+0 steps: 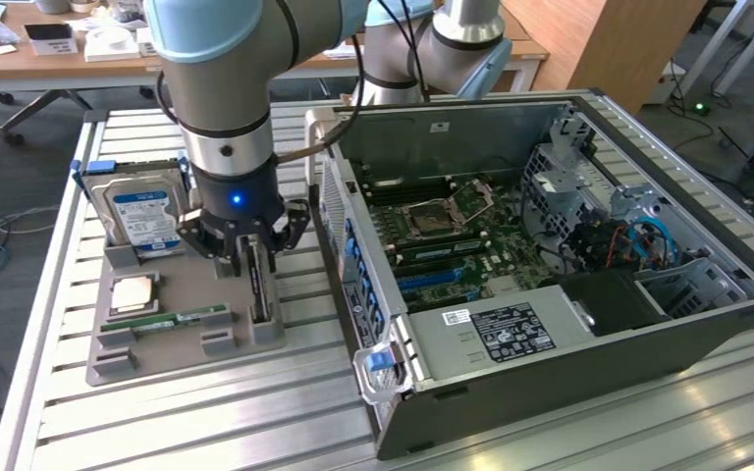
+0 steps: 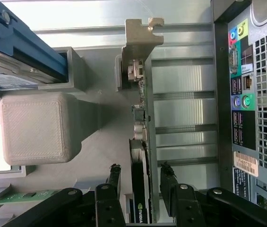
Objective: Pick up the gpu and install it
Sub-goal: 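Pick up the gpu and move the gpu toward the slot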
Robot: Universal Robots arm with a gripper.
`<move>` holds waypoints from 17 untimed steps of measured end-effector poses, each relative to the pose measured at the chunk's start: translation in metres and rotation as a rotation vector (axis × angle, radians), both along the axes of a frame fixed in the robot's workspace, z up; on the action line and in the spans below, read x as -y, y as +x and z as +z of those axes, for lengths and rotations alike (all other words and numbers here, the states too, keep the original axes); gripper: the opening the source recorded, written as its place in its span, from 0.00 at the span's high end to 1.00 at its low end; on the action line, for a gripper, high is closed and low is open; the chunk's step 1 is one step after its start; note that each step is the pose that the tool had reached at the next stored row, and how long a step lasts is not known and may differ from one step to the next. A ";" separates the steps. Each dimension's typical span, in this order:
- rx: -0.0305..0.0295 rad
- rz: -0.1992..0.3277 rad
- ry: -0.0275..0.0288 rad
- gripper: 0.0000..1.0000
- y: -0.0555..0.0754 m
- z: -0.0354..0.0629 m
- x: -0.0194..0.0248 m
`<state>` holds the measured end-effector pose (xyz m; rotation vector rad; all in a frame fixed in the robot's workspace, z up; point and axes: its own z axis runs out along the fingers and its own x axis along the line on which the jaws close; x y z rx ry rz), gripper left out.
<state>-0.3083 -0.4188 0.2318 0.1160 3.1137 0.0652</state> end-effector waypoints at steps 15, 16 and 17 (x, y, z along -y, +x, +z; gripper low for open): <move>0.0000 0.000 0.0000 0.53 0.000 -0.0025 0.0000; 0.0000 0.000 0.0000 0.53 0.000 -0.0025 0.0000; 0.0000 0.000 0.0000 0.53 0.000 -0.0025 0.0000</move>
